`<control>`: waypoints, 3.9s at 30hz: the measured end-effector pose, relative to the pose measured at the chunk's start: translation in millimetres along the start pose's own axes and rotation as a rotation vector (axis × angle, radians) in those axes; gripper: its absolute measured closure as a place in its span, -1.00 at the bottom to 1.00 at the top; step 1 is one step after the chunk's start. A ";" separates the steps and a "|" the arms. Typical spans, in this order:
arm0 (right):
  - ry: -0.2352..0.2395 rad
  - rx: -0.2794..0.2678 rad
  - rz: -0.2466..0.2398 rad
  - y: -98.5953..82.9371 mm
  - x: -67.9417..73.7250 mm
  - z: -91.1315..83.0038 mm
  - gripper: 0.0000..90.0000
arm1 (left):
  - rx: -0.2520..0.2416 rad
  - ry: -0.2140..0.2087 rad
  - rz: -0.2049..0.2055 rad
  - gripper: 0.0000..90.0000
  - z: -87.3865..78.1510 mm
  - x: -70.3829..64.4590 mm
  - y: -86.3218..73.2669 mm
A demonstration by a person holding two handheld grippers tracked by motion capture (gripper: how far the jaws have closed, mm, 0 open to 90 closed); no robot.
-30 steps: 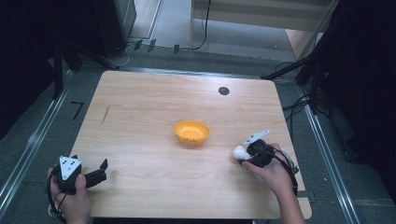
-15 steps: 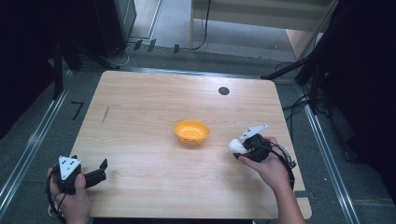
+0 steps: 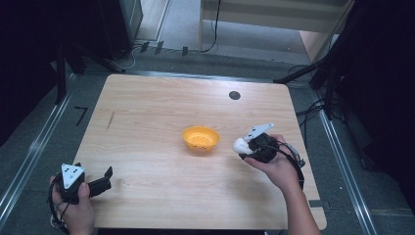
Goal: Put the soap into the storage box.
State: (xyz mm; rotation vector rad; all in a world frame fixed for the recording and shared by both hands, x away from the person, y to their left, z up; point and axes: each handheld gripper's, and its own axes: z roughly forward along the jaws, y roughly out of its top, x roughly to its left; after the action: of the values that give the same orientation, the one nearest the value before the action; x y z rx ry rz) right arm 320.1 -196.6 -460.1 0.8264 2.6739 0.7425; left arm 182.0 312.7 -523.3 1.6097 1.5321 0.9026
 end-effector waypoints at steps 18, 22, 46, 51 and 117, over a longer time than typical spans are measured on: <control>0.039 -0.028 -0.078 33.0 -2.3 8.4 0.14 | 0.005 -0.005 -0.002 -1.00 -0.1 1.0 0.2; 0.047 -0.030 -0.096 38.8 -1.9 9.5 0.14 | 0.006 -0.005 -0.002 -1.00 -0.2 1.1 0.2; 0.050 -0.018 -0.200 68.8 1.2 15.1 0.14 | 0.007 -0.003 -0.003 -1.00 0.2 1.1 0.4; 0.054 -0.019 -0.223 78.4 1.8 17.2 0.14 | 0.007 -0.004 -0.004 -1.00 0.1 1.3 0.4; 0.166 0.041 -0.367 138.3 12.5 69.3 -0.13 | 0.003 -0.010 -0.013 -1.00 0.6 1.8 0.6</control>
State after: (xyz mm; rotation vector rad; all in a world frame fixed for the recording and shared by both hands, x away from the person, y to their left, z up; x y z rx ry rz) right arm 398.7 -63.7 -445.3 0.2748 2.8767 0.6903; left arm 182.9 314.5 -523.0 1.6020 1.5356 0.8842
